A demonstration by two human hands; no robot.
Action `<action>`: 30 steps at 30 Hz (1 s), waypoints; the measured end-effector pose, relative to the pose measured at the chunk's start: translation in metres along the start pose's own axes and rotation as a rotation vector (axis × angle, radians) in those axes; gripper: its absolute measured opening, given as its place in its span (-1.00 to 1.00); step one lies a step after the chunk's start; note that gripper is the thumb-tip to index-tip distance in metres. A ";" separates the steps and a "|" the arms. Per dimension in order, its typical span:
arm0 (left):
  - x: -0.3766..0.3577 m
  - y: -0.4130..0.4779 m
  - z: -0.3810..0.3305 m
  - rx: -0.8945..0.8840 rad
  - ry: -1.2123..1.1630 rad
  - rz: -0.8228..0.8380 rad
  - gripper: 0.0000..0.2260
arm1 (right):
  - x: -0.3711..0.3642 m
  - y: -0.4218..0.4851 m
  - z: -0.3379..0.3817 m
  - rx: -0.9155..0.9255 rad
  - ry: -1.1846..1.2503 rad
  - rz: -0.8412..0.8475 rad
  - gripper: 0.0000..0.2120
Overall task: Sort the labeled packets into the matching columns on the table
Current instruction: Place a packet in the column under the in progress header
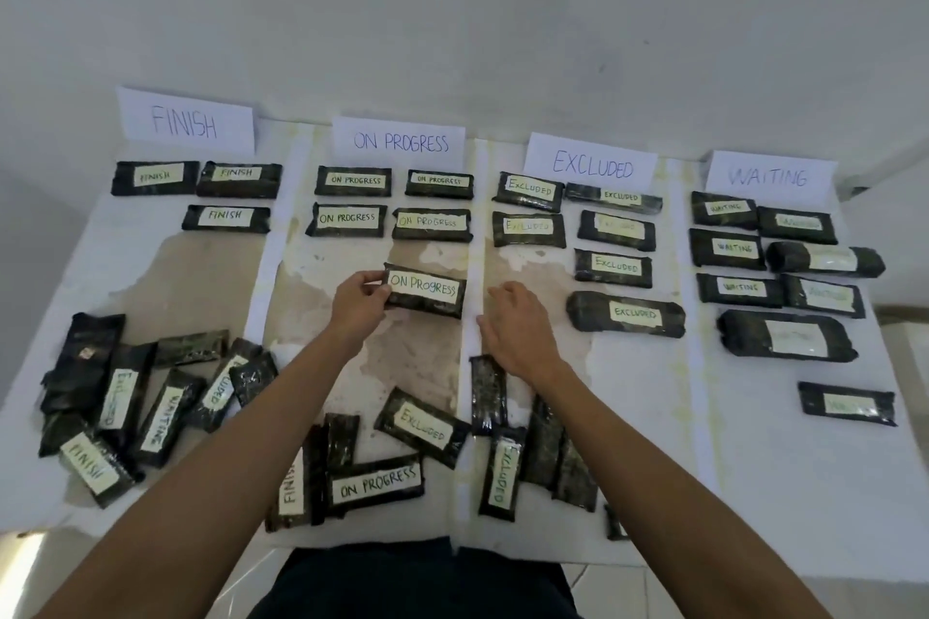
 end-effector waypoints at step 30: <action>-0.047 -0.040 -0.009 -1.091 0.707 0.374 -0.64 | 0.009 -0.004 -0.017 -0.040 0.037 0.075 -0.55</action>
Point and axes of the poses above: each hand's wrist, its own y-axis towards the middle knuckle, its own x-axis out of the back of the hand, z = x × y, the point moved 3 cm from there along y, towards the middle knuckle, and after that the axes turned 9 degrees about -z, right-handed, at the moved point
